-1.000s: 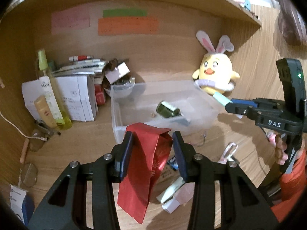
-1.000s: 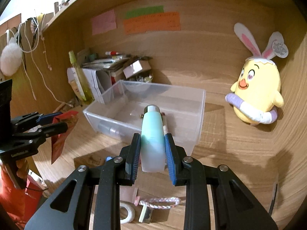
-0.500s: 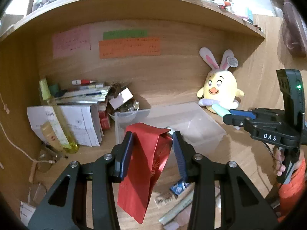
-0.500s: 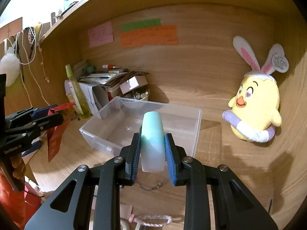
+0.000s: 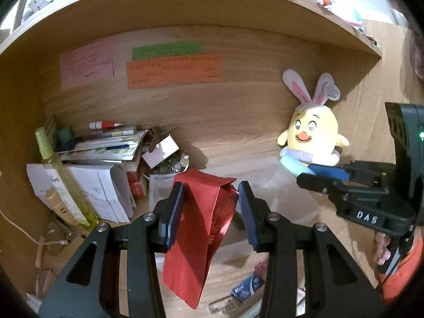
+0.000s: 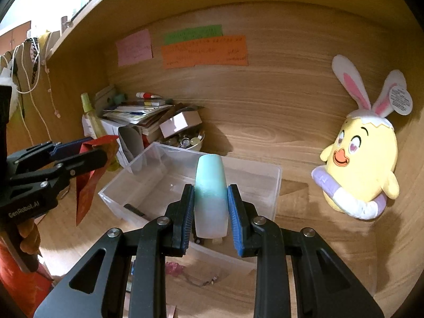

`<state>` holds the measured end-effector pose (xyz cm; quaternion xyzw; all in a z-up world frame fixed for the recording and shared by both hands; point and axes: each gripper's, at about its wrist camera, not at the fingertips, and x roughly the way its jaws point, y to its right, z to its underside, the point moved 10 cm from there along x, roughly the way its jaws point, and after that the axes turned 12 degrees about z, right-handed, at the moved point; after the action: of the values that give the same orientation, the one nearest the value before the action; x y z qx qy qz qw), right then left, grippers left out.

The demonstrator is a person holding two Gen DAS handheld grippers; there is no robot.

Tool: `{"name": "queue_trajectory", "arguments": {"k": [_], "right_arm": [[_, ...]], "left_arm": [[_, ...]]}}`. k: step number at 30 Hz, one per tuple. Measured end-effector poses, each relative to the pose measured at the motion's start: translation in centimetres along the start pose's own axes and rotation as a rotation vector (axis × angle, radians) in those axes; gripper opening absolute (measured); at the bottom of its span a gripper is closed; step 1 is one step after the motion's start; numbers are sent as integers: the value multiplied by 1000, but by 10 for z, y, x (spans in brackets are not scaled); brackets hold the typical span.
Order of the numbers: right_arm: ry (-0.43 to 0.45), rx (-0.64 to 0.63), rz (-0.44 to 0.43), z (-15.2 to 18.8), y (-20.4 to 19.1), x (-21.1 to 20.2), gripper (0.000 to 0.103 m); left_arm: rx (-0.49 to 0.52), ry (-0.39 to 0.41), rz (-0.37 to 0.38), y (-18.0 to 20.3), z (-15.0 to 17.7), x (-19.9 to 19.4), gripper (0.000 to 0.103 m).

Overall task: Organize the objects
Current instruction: 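Carry the mint-green tube and red pouch into the clear box and open both grippers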

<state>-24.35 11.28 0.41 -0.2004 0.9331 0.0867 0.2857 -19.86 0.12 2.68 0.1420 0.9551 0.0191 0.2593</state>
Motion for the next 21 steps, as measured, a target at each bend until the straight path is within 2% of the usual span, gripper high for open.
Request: {"name": "queue_trajectory", "arguments": {"k": [10,14,21], "right_arm": [[-73,-15,-2,10,-4,39,23],[-109,-18,-3,19,-4,54,23],[-155,-29,-4,32,-6,74,23]], "left_arm": [[-23,-31,-36,-17,-6,41,42],[-53,-75,-13,-23,1,59,34],[-75,-137,17,-24,16,84,34]]}}
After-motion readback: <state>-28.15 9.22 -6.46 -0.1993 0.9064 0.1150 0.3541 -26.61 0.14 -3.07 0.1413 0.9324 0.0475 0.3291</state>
